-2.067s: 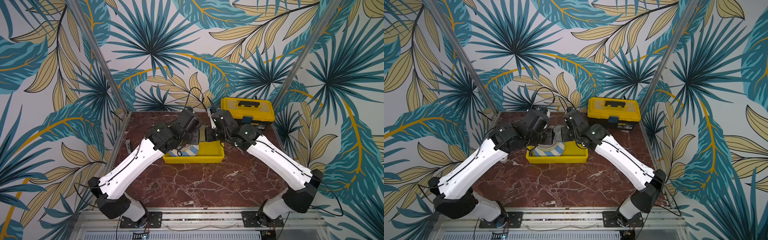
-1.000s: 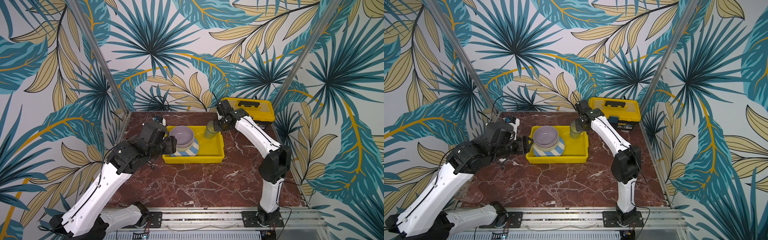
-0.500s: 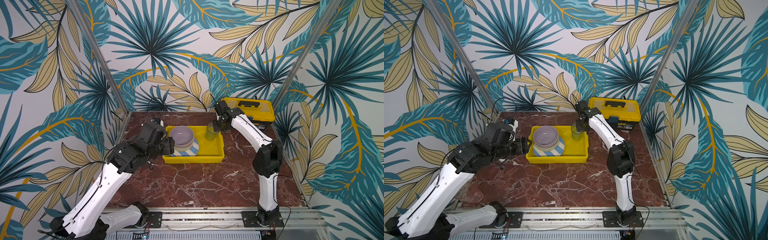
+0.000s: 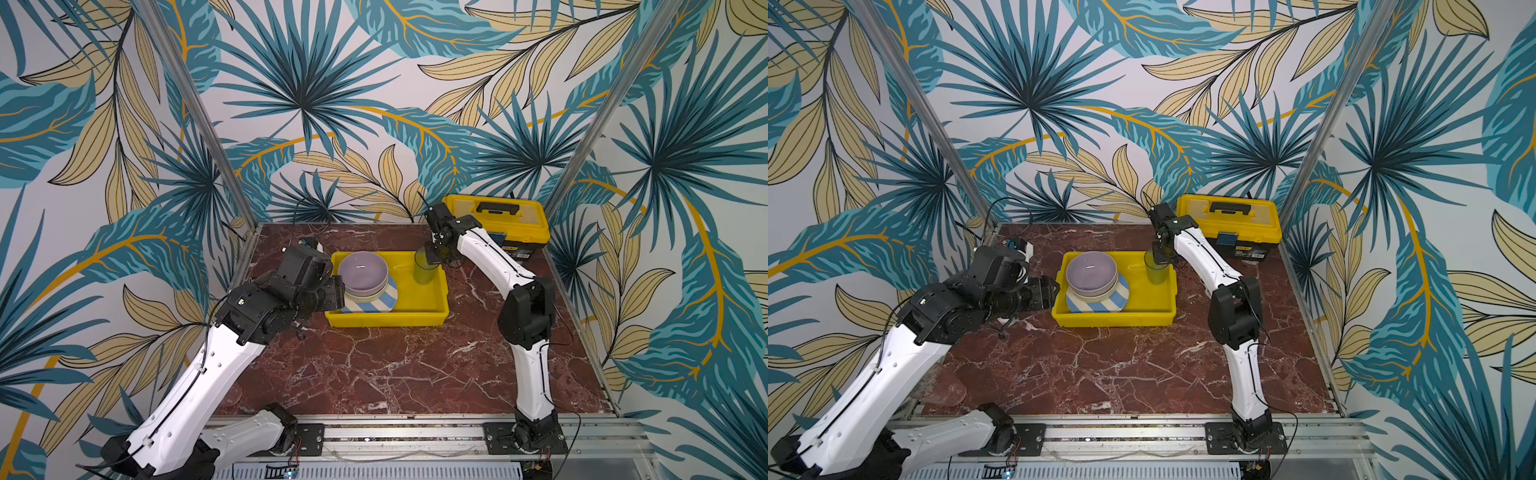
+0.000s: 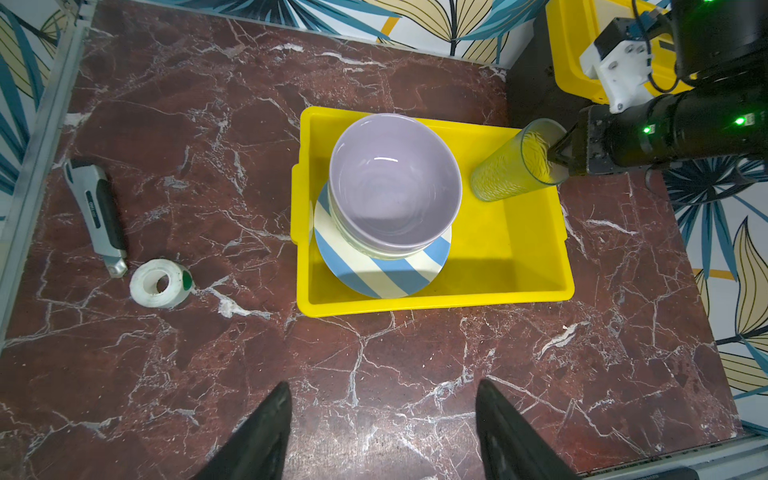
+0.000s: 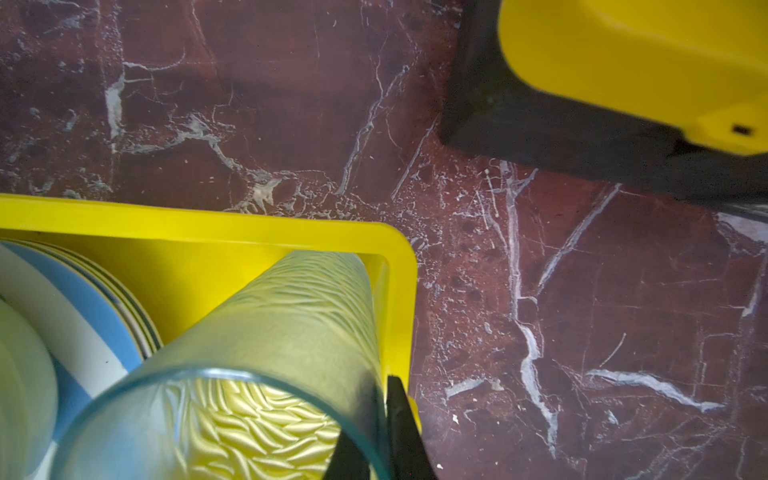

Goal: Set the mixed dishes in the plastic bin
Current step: 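Lower the frosted blue cup upright into the bin with the right gripper, then open the right gripper off the blue cup while left gripper reaches the pink cup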

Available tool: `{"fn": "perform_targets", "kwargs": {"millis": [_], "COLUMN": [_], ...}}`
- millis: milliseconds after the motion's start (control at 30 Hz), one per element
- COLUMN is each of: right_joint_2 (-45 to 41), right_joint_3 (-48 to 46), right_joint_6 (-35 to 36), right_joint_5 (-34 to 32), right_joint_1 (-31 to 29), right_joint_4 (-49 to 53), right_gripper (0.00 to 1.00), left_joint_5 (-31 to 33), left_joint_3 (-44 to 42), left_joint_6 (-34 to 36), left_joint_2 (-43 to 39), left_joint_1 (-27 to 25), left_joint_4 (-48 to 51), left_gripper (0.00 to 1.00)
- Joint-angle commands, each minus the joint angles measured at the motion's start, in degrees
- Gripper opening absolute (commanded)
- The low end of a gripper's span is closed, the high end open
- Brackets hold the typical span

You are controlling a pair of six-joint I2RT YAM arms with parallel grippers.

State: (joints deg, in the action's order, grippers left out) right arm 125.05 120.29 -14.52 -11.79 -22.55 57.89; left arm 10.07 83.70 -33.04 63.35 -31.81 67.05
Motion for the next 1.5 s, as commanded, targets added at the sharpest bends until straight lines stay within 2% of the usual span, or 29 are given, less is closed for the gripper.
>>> {"fn": "perform_targets", "kwargs": {"millis": [0, 167, 433, 833, 967, 1267, 1467], "right_joint_2": [1.05, 1.17, 0.28, -4.53, -8.17, -14.59, -16.86], "right_joint_3": [0.81, 0.86, 0.82, 0.98, 0.38, -4.68, -9.57], "right_joint_6": [0.20, 0.11, 0.66, 1.96, 2.81, 3.17, 3.36], "right_joint_5": [-0.73, -0.69, -0.97, -1.19, -0.58, 5.56, 8.06], "right_joint_1": [0.46, 0.62, 0.75, 0.76, 0.73, 0.70, 0.68], "right_joint_4": [0.83, 0.56, 0.82, 2.13, 1.80, -1.47, -4.80], "right_gripper": [0.08, 0.11, 0.23, 0.54, 0.59, 0.61, 0.61], "left_joint_5": [0.32, 0.31, -0.62, -1.63, -1.63, -3.95, -4.09], "left_joint_3": [-0.38, -0.64, -0.82, -2.75, -2.65, -7.05, -10.15], "left_joint_6": [-0.45, -0.53, -0.63, 1.65, 2.66, 4.80, 4.71], "left_joint_2": [-0.43, -0.42, -0.25, -2.77, -2.80, -5.12, -8.29], "left_joint_1": [0.86, 1.62, 5.60, 15.83, 22.37, 39.78, 47.13], "left_joint_4": [1.53, 1.93, 5.29, 8.57, 11.24, 15.39, 16.21], "left_gripper": [0.70, 0.70, 0.70, 0.69, 0.64, 0.62, 0.63]}}
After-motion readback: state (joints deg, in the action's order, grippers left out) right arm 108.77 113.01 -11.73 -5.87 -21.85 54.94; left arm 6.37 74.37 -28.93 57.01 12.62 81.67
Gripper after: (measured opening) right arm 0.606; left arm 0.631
